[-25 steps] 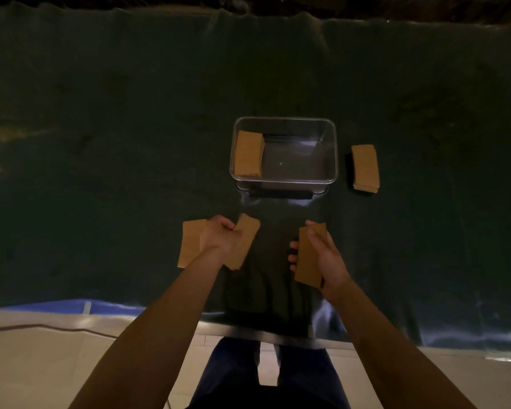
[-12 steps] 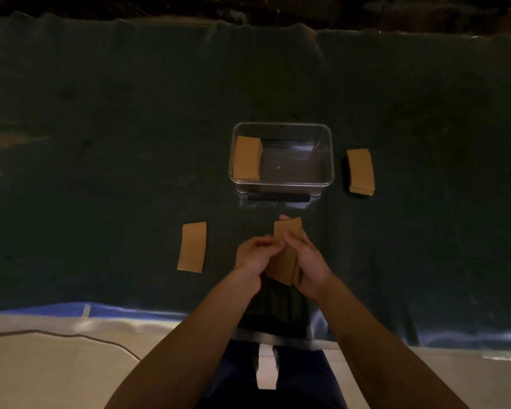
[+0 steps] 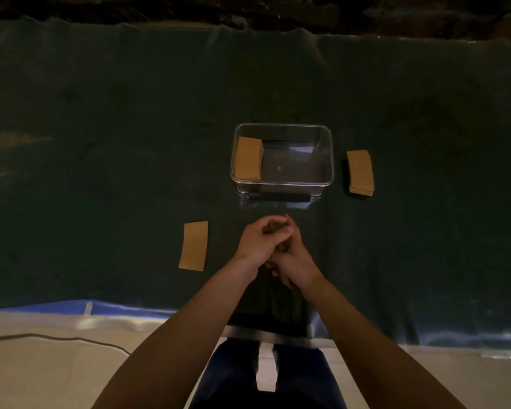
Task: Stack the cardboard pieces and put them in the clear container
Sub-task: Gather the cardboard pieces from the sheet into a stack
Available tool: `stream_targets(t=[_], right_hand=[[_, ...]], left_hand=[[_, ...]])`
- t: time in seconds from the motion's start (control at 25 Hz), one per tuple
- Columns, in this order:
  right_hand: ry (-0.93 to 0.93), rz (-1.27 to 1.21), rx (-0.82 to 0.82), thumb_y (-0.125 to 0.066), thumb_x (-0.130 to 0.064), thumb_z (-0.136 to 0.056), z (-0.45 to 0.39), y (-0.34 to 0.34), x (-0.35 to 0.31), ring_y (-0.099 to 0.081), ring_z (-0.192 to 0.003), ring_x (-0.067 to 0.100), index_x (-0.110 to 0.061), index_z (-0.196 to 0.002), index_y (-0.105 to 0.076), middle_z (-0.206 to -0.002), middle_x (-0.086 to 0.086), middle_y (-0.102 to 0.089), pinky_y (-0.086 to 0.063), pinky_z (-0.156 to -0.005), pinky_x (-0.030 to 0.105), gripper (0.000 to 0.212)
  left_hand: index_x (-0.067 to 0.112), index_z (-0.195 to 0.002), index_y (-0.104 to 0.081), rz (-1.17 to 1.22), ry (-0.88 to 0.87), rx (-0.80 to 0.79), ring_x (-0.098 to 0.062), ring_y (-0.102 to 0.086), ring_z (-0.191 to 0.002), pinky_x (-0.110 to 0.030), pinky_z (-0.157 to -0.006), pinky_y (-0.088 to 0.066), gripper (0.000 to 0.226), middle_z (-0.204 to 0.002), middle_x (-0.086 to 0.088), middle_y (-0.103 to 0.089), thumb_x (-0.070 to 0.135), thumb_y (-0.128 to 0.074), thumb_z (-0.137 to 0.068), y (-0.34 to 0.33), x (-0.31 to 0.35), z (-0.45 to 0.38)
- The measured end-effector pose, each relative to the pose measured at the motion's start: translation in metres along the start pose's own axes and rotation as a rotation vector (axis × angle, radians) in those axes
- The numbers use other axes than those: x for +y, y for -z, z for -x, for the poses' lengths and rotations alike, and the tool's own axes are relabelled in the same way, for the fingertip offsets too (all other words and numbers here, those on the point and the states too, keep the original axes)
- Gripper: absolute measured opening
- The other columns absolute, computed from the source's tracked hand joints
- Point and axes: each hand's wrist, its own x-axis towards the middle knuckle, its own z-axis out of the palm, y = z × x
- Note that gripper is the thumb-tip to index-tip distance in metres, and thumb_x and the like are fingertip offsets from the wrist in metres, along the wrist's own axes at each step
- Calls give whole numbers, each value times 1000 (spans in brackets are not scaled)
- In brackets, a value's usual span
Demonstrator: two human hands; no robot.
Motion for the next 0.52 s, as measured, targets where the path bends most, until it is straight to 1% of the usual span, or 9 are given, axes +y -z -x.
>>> stream_targets(t=[0.08, 0.16, 0.2, 0.28, 0.36, 0.4, 0.44, 0.52], right_hand=[[-50, -79, -91, -73, -19, -79, 6, 6, -1, -71, -92, 22, -45, -141, -30, -110, 6, -69, -62, -77, 44, 80], [-73, -78, -120, -76, -20, -80, 9, 7, -1, -71, -98, 22, -41, -135, -40, -112, 3, -69, -62, -77, 45, 69], [-68, -78, -103, -76, -19, -81, 9, 6, 0, -71, -98, 22, -40, -135, -42, -113, 2, -68, -63, -75, 44, 66], [-62, -73, -73, -76, -19, -83, 9, 4, 0, -71, -97, 21, -39, -135, -41, -115, 1, -65, -63, -69, 40, 66], [-67, -50, -89, -76, -23, -82, 9, 2, 0, -70, -97, 21, -42, -133, -41, -116, -1, -64, -62, -64, 36, 65], [-74, -35, -99, -76, -27, -82, 8, 0, 0, -70, -96, 21, -42, -132, -42, -114, -1, -65, -62, -64, 35, 62], [-81, -18, -107, -75, -30, -82, 6, -2, 0, -71, -93, 21, -41, -130, -45, -112, 0, -67, -62, -65, 36, 58], [-81, 35, -128, -68, -30, -87, 1, -9, -2, -70, -86, 20, -32, -125, -52, -107, 5, -69, -62, -75, 43, 41]], left_hand=[[38, -106, -72, 91, 5, 21, -14, -60, -110, -26, -75, -52, 28, -113, 9, -66, 30, -79, -81, 9, 2, -2], [36, -111, -72, 73, -33, 23, -9, -61, -106, -23, -74, -51, 33, -113, 10, -67, 32, -81, -79, 13, 3, -1], [36, -112, -71, 59, -40, 17, -8, -60, -106, -23, -74, -51, 35, -113, 10, -66, 35, -80, -79, 12, 1, 1], [40, -113, -69, 51, -16, -13, -11, -59, -108, -29, -77, -53, 33, -116, 9, -64, 39, -78, -81, 12, -2, 5], [42, -112, -68, 63, 15, -44, -15, -57, -111, -38, -87, -55, 31, -118, 9, -63, 40, -76, -82, 15, -4, 6], [41, -112, -69, 58, 15, -54, -16, -57, -113, -40, -91, -54, 31, -117, 9, -63, 40, -77, -81, 17, -4, 5], [40, -112, -70, 44, 11, -60, -16, -57, -114, -39, -92, -54, 33, -117, 9, -64, 38, -78, -80, 19, -5, 4], [39, -111, -71, 6, 16, -63, -16, -56, -117, -35, -88, -53, 34, -119, 9, -64, 37, -80, -78, 22, -8, 4]])
